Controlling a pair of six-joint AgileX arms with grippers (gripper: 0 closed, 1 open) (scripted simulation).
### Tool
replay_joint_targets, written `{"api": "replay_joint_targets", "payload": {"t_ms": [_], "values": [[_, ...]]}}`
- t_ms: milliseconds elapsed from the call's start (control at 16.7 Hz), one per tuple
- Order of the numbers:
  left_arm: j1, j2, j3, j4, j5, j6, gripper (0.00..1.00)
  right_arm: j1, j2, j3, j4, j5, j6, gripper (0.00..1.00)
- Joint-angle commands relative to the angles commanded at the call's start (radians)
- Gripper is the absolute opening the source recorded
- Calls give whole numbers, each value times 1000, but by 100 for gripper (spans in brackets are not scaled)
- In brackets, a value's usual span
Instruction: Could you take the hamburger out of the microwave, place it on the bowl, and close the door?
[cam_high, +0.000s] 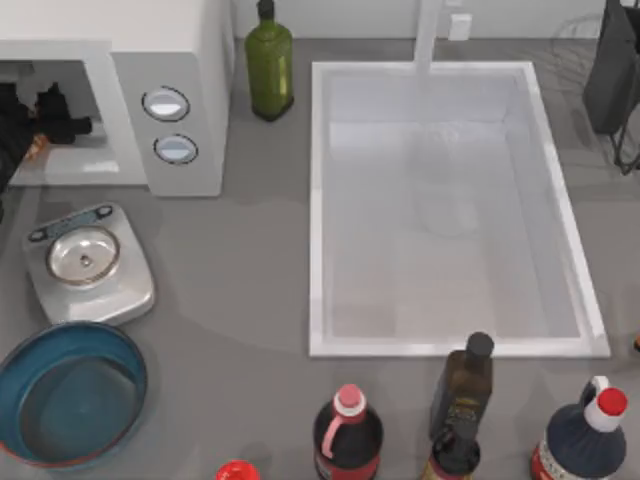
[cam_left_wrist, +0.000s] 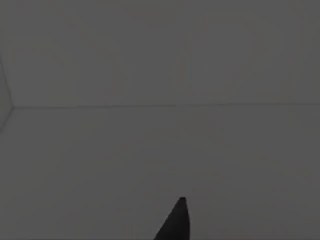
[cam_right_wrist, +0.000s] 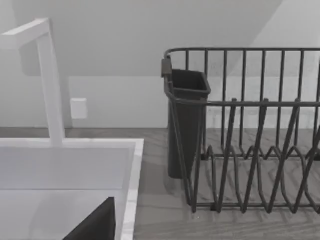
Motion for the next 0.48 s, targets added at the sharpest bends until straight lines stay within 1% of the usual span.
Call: {"api": "replay_joint_targets", "payload": {"t_ms": [240, 480], "values": [[50, -92, -245, 148, 23, 10, 0, 0, 0, 0, 0, 0, 0, 100], [82, -137, -409, 255, 47, 23, 0, 0, 0, 0, 0, 0, 0, 100]]}}
